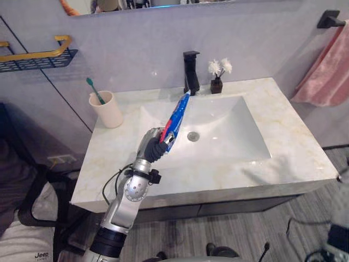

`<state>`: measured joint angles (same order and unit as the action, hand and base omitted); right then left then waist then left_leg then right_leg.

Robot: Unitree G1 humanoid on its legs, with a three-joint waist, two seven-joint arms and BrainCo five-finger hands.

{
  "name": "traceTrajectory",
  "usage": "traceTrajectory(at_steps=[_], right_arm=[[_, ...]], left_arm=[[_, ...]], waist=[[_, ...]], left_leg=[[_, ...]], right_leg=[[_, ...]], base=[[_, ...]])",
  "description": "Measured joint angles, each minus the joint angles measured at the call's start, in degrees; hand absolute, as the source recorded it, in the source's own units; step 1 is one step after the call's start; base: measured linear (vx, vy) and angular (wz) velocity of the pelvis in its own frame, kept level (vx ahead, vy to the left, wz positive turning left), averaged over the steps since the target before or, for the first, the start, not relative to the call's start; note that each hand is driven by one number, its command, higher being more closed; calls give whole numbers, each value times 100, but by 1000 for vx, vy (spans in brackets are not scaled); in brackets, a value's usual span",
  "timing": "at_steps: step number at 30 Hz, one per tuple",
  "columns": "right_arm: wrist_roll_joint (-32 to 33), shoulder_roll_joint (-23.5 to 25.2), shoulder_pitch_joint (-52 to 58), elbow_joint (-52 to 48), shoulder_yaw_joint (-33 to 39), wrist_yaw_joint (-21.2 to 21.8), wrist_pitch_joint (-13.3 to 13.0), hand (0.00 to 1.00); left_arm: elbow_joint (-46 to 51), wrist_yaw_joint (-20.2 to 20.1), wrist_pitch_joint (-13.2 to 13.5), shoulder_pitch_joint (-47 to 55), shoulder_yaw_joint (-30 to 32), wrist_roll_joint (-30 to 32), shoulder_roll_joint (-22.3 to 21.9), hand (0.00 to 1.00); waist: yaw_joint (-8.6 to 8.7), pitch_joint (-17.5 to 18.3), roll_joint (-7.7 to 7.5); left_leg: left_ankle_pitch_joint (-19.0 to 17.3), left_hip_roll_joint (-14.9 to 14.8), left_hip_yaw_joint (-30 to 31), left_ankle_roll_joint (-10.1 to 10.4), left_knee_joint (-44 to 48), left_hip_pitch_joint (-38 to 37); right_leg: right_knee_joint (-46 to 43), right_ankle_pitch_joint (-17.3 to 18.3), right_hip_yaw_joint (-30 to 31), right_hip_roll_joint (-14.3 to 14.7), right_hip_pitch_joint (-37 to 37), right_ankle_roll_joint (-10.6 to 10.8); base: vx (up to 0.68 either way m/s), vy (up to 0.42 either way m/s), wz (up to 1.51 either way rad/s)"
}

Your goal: Organize washtable

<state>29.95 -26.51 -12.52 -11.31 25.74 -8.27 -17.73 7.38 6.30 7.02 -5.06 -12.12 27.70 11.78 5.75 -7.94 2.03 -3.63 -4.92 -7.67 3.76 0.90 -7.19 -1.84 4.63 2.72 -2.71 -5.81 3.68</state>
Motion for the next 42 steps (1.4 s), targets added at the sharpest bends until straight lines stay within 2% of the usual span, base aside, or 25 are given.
traceTrajectory(at_steps=[2, 4, 7, 10, 14, 19, 29, 34, 42], right_arm=[[161, 12, -292, -22, -886, 178, 29, 0], [189, 162, -456, -2, -1806, 337, 139, 0], [324, 512, -737, 212, -2538, 478, 308, 0], [515, 1024, -980, 446, -3249, 578, 467, 0], [552, 1389, -984, 839, -3610, 566, 553, 0], [625, 1770, -1010, 1252, -3901, 332, 667, 0], [674, 2068, -997, 1512, -4124, 68, 703, 0], [1379, 2054, -919, 1746, -4295, 89, 746, 0], [2610, 1974, -695, 1796, -4671, 110, 801, 0]], left_arm=[[198, 12, 20, -1, -36, -63, -46, 100], [377, 45, 39, -2, -265, -67, -52, 100], [384, 149, 76, -8, -593, -61, -101, 100], [383, 162, 85, -15, -1021, -2, -152, 100], [378, 187, 78, -69, -1274, 28, -155, 100], [281, 392, 17, -296, -1505, 223, -160, 100], [77, 650, -201, -390, -1602, 464, -135, 100], [-203, 716, -216, -536, -1713, 676, 1, 100], [-377, 639, -222, -574, -1950, 753, 212, 100]], waist=[[-57, 32, 0], [-218, 80, 17], [-363, 165, 18], [-401, 184, 11], [-447, 279, 2], [-490, 282, 1], [-452, 389, -88], [-449, 468, -206], [-354, 490, -245]], left_leg=[[5, 14, 151, -4, 27, 76], [7, 34, 252, -5, 40, 70], [8, 58, 317, -7, 42, 61], [41, 130, 449, -57, 31, 68], [81, 198, 488, -108, 2, 116], [203, 248, 543, -137, -108, 132], [406, 297, 586, -164, -314, 174], [415, 288, 529, -163, -298, 239], [415, 283, 446, -163, -299, 244]], right_leg=[[-3, 0, -146, -15, -10, 0], [3, 0, -268, -36, -102, 0], [6, 1, -358, -64, -114, 1], [68, 1, -512, -158, -210, 3], [102, -17, -566, -206, -205, 32], [115, -68, -601, -254, -184, 77], [225, -188, -646, -298, -91, 102], [431, -338, -584, -311, -97, 101], [537, -423, -522, -311, -100, 86]], base=[[5, -24, 27], [29, -13, 30], [-2, 2, 17], [-13, 9, 22], [-29, 9, 8], [-54, -2, 5], [-50, -3, 2], [-31, -3, -7], [-20, -5, -5]])
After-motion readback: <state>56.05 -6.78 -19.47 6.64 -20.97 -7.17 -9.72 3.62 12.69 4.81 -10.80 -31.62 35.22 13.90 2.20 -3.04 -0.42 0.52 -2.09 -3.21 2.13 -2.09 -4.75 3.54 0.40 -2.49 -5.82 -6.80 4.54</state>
